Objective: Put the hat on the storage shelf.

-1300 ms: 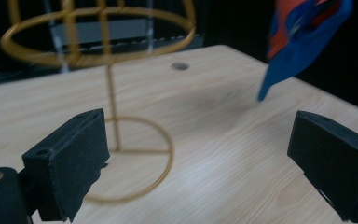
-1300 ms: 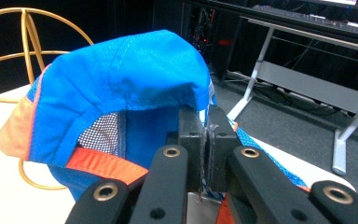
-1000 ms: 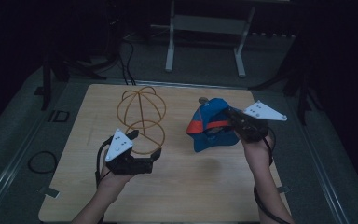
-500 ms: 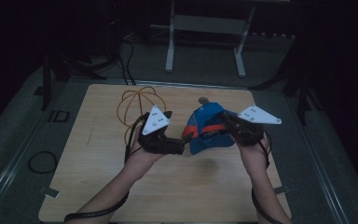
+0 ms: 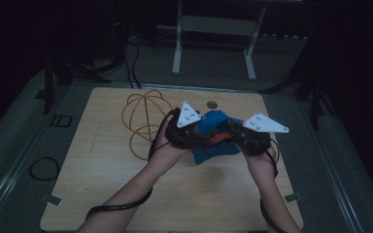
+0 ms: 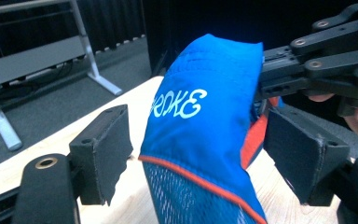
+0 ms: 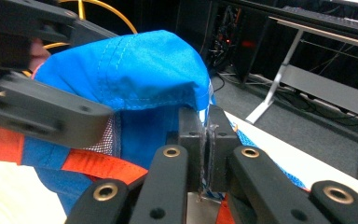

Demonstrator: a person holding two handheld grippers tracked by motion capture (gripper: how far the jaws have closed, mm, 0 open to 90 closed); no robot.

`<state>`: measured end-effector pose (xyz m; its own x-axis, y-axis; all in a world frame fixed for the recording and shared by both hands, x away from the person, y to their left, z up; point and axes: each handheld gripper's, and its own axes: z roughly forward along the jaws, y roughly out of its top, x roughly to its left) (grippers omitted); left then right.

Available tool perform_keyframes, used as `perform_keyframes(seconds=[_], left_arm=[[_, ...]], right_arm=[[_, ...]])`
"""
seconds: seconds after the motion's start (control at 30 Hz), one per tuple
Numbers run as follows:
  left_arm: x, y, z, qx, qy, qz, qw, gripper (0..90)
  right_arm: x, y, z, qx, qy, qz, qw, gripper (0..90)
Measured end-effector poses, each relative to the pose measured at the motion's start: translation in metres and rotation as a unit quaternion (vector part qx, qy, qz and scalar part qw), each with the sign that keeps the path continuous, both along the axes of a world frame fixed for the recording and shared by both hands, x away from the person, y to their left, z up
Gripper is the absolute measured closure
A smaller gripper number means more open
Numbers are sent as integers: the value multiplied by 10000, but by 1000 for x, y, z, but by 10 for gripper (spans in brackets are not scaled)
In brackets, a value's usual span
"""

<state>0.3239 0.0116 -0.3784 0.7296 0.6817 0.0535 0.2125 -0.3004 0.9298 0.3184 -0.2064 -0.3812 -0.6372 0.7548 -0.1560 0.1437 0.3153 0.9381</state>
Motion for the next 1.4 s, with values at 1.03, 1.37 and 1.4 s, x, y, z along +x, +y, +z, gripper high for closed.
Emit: perform_keyframes(seconds=[1.03,1.37,1.4], left_arm=[[-1,-17,2,742,-451,-100,9962,894],[-6,-2,7,599,-920,-169,9938,893],[-7,0,7,600,-978,-197,9932,893]], right_arm=[[-14,1,-8,342,115,230,9991,831],[-43,-18,7,628,-132,791,9948,683],[-45,-20,9,670,-136,865,9939,643]])
